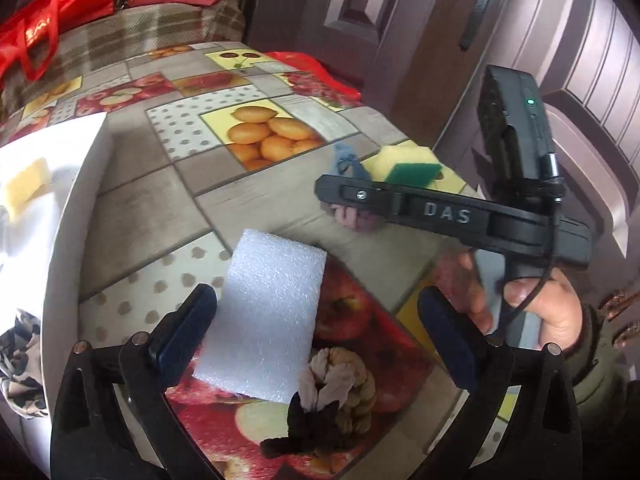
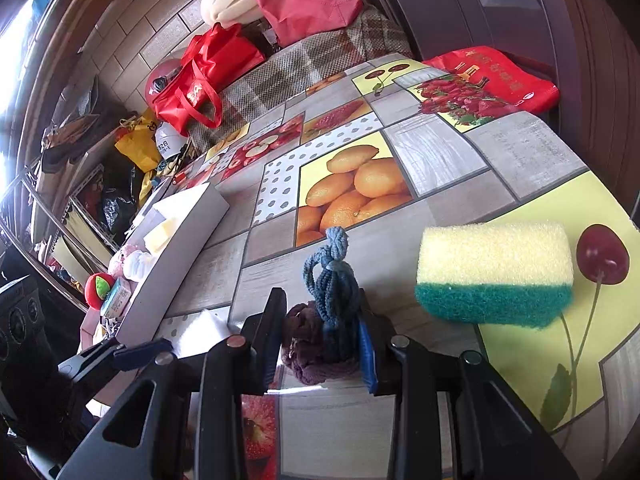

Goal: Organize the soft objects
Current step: 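Grasp the white foam block with the left tool while the right tool grasps the blue rope toy, then carry the foam block with the left tool while the right tool carries the rope toy over the box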

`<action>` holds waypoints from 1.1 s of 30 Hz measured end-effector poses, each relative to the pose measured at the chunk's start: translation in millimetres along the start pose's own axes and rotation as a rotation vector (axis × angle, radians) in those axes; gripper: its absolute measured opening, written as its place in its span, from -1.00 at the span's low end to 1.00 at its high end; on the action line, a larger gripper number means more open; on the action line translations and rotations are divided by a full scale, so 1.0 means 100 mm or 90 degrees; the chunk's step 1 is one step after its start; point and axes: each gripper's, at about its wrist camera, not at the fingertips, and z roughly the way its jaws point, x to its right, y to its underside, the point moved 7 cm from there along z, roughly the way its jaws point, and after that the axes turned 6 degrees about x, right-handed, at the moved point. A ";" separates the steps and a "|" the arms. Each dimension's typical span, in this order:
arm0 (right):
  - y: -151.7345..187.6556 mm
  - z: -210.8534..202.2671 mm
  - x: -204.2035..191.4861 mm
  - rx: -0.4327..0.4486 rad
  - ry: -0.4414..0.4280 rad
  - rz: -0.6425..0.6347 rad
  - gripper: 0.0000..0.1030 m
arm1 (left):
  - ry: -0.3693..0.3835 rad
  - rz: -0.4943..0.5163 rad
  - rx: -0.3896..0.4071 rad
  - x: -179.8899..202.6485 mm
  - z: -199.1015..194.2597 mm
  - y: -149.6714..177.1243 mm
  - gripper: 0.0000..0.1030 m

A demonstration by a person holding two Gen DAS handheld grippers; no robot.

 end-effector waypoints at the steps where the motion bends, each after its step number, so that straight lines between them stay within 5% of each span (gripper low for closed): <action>1: -0.01 0.00 0.01 0.000 -0.001 0.002 -0.35 | -0.024 0.020 0.019 0.01 -0.05 -0.03 0.96; 5: 0.00 0.00 0.02 -0.002 -0.002 0.003 -0.35 | -0.132 0.021 0.046 -0.24 -0.16 -0.14 0.96; 8: 0.00 0.00 0.02 -0.002 -0.003 0.002 -0.35 | -0.127 0.000 0.020 -0.36 -0.12 -0.18 0.96; 12: 0.00 0.00 0.02 -0.002 -0.003 0.002 -0.35 | -0.096 0.066 -0.043 -0.14 0.07 -0.10 0.94; 14: 0.00 0.00 0.02 -0.002 -0.003 0.002 -0.35 | -0.131 0.121 -0.065 -0.04 0.18 -0.04 0.91; 17: 0.00 0.00 0.02 -0.001 -0.003 0.002 -0.35 | -0.158 0.156 -0.094 -0.03 0.32 0.07 0.53; 19: -0.01 0.00 0.02 -0.001 -0.003 0.001 -0.36 | -0.131 0.144 -0.088 -0.03 0.29 0.08 0.00; 20: -0.01 0.00 0.02 0.000 -0.004 0.000 -0.37 | -0.136 0.151 -0.085 -0.03 0.28 0.07 0.00; 25: -0.02 -0.06 -0.11 0.022 -0.013 -0.039 -0.51 | -0.146 0.170 -0.032 -0.04 0.18 0.06 -0.01; 33: -0.09 -0.44 -0.32 0.149 0.000 -0.101 -0.56 | -0.143 0.137 0.182 -0.13 -0.53 0.00 -0.01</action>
